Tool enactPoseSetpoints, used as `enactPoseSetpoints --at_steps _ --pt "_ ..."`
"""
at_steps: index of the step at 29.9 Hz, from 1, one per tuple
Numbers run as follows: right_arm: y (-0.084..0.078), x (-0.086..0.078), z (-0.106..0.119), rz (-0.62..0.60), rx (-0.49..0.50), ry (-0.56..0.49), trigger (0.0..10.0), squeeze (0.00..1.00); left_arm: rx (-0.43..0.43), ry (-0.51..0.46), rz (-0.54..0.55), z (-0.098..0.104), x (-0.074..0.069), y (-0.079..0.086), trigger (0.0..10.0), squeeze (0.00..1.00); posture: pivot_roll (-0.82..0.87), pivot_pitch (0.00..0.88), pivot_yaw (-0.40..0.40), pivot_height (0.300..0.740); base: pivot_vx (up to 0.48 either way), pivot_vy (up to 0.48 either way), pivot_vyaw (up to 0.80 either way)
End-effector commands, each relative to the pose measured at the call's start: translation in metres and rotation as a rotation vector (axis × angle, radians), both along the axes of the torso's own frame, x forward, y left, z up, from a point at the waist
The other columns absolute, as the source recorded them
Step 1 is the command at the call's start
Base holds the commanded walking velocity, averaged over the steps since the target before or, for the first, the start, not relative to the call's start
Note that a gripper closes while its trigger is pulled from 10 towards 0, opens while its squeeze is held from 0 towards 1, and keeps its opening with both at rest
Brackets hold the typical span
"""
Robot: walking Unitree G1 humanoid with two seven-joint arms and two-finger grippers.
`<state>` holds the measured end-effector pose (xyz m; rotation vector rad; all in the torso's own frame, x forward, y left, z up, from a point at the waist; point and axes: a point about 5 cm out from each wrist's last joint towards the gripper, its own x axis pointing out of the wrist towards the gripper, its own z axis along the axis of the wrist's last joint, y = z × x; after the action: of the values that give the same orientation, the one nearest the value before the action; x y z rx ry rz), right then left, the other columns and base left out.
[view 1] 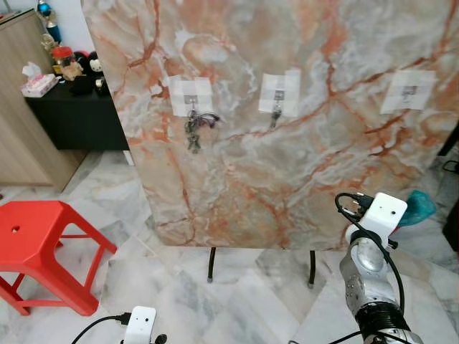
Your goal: Hang keys on a hook
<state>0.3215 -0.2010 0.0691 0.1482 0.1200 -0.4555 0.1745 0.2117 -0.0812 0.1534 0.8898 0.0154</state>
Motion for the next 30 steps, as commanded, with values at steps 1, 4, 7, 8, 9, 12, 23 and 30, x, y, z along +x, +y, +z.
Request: enactPoseSetpoints --at_steps 1,4,7,8,9,12,23,30 --pt "-0.0121 -0.0014 0.0033 -0.031 -0.018 -0.009 10.0 0.0 -0.012 -0.01 -0.014 0.0007 0.0035 -0.0059 10.0 0.0 -0.02 0.0 -0.003 0.74 0.262 0.0 0.0" --pt "-0.0113 -0.0007 0.0035 -0.028 -0.016 -0.01 10.0 0.0 -0.012 -0.009 -0.013 0.0005 0.003 -0.0057 10.0 0.0 -0.02 0.0 0.0 0.74 0.262 0.0 0.0" --pt "-0.0111 -0.0005 0.0038 -0.029 -0.016 -0.011 10.0 0.0 -0.011 -0.007 -0.014 0.0003 0.0024 -0.0053 10.0 0.0 -0.03 0.0 0.001 0.74 0.265 0.0 0.0" --pt "-0.0109 -0.0005 0.0039 -0.029 -0.016 -0.011 10.0 0.0 -0.011 -0.007 -0.014 0.0002 0.0023 -0.0051 10.0 0.0 -0.03 0.0 0.001 0.74 0.262 0.0 0.0" --pt "-0.0108 -0.0005 0.0039 -0.029 -0.016 -0.011 10.0 0.0 -0.011 -0.006 -0.014 0.0002 0.0022 -0.0049 10.0 0.0 -0.03 0.0 0.001 0.74 0.262 0.0 0.0" --pt "-0.0113 -0.0018 0.0023 -0.029 -0.017 -0.006 10.0 0.0 -0.011 -0.009 -0.013 0.0003 0.0025 -0.0051 10.0 0.0 -0.03 0.0 0.0 0.74 0.17 0.0 0.0" --pt "-0.0155 -0.0016 0.0041 -0.044 -0.024 -0.009 10.0 0.0 -0.006 -0.001 -0.01 -0.0004 0.0008 -0.004 10.0 0.0 -0.03 0.0 -0.001 0.74 0.022 0.0 0.0" --pt "-0.0191 0.0005 0.0087 -0.055 -0.031 -0.023 10.0 0.0 -0.007 0.003 -0.005 -0.0009 -0.0003 -0.0034 10.0 0.0 -0.03 0.0 0.003 0.74 0.0 0.0 0.0"
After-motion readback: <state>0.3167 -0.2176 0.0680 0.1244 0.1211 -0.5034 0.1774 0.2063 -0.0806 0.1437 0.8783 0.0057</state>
